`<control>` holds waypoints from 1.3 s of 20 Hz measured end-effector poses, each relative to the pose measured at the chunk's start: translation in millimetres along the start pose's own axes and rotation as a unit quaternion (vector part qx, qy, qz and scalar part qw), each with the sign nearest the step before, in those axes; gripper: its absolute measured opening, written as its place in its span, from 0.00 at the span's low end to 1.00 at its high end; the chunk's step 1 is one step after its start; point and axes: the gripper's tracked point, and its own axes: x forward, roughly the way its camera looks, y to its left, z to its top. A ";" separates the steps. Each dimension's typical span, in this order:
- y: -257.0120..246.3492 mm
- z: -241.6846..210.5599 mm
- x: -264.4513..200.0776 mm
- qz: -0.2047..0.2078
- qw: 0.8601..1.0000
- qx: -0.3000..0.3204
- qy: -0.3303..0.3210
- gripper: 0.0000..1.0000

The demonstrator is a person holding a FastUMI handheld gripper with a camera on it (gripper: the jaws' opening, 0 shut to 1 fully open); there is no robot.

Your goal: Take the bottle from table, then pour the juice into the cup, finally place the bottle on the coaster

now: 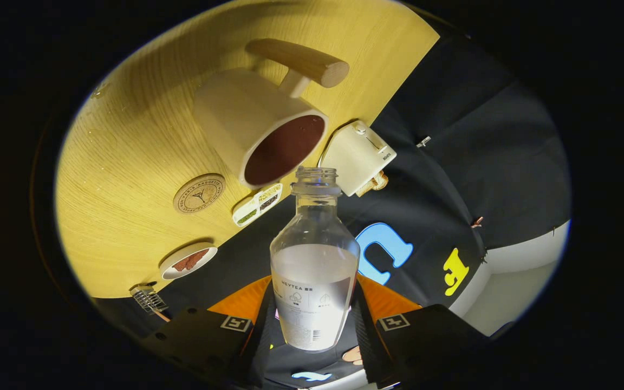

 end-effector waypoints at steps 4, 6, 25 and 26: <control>4.1 0.2 -2.8 0.004 1.000 0.018 0.000 0.70; 9.3 2.0 -5.7 0.010 0.999 0.038 -0.001 0.70; 71.2 20.8 -37.8 0.078 0.814 0.570 0.082 0.71; 74.4 21.0 -40.0 0.075 0.796 0.594 0.083 0.71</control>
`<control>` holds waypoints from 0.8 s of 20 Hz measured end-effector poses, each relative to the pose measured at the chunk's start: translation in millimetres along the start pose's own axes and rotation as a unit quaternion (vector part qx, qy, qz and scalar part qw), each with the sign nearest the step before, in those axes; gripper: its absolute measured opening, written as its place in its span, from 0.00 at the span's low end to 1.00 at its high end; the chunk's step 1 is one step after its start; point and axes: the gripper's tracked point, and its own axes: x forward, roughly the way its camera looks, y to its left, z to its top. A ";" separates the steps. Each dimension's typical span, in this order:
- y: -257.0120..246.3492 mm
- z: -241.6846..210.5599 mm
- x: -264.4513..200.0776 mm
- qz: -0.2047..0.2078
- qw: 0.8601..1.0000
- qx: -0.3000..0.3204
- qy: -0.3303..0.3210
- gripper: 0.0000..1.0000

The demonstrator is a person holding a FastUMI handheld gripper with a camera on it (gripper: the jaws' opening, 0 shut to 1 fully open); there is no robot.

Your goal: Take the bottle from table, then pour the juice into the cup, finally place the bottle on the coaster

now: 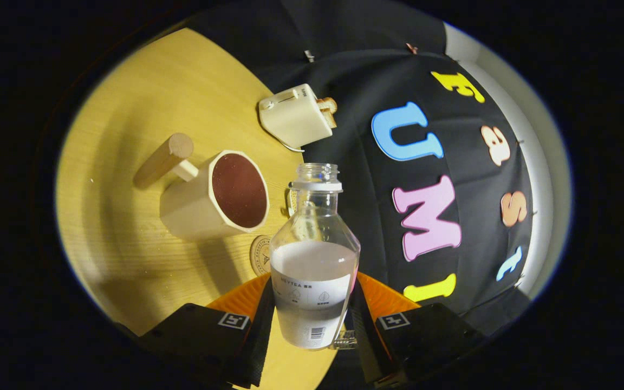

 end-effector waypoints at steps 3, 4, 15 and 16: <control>2.5 -1.0 -4.7 0.011 0.995 0.097 -0.018 0.71; 2.0 -0.4 -8.4 0.021 0.991 0.134 -0.022 0.71; -44.9 7.5 3.5 0.057 0.895 0.435 -0.082 0.71; -52.2 8.0 12.4 0.050 0.886 0.454 -0.082 0.71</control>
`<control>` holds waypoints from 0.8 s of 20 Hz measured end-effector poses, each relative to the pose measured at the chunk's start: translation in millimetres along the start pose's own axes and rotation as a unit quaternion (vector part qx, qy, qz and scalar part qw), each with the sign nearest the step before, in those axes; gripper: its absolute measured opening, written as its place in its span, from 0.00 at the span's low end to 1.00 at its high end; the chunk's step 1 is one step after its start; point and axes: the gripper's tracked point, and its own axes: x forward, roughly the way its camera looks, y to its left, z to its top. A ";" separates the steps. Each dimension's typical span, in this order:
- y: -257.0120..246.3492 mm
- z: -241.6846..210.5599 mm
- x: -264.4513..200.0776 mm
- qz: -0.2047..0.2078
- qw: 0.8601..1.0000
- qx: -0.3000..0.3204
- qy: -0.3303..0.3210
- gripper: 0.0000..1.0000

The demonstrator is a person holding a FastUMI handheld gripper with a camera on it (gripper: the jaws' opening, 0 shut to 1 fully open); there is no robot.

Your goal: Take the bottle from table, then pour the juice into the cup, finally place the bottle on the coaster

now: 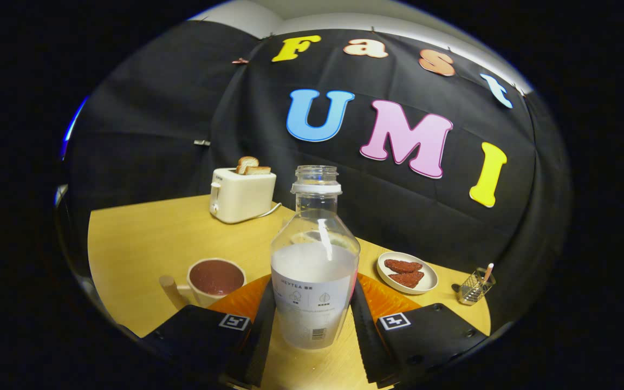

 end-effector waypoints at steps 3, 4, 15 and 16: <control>-12.2 17.2 32.4 -0.017 0.998 0.045 -0.029 0.71; -15.3 17.5 43.0 -0.020 0.997 0.062 -0.036 0.71; -37.7 -34.9 128.1 -0.048 0.996 0.068 -0.029 0.72; -36.6 -39.3 129.5 -0.046 0.996 0.068 -0.026 0.72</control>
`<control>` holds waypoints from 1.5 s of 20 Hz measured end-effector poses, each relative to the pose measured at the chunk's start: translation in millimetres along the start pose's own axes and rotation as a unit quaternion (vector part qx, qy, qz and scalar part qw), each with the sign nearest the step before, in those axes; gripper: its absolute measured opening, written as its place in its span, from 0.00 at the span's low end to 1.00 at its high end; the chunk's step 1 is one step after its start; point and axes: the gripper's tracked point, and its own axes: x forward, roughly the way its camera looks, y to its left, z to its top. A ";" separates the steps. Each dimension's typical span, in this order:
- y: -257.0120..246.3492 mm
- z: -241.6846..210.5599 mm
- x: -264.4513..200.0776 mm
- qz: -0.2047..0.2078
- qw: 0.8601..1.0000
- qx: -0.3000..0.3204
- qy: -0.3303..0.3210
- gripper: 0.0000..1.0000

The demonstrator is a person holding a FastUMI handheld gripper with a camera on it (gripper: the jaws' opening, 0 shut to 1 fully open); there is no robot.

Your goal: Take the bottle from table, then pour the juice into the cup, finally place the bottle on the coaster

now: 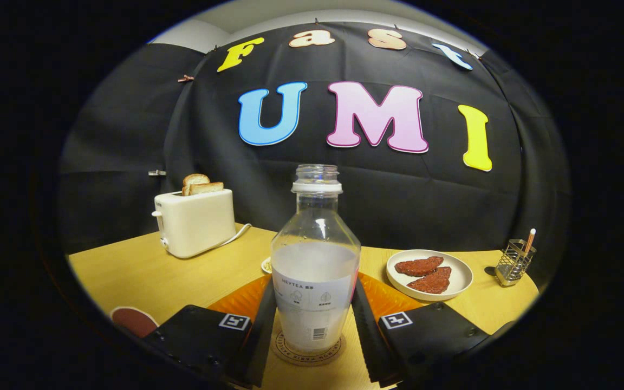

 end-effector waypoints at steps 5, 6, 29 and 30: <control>4.4 -6.7 1.9 0.002 1.000 -0.008 0.001 0.72; 3.6 -10.2 1.6 0.000 1.000 -0.009 0.003 0.72; -8.7 -13.7 -28.3 0.006 1.000 0.007 0.028 0.98; -9.6 -9.5 -34.5 0.006 0.999 0.005 0.032 0.98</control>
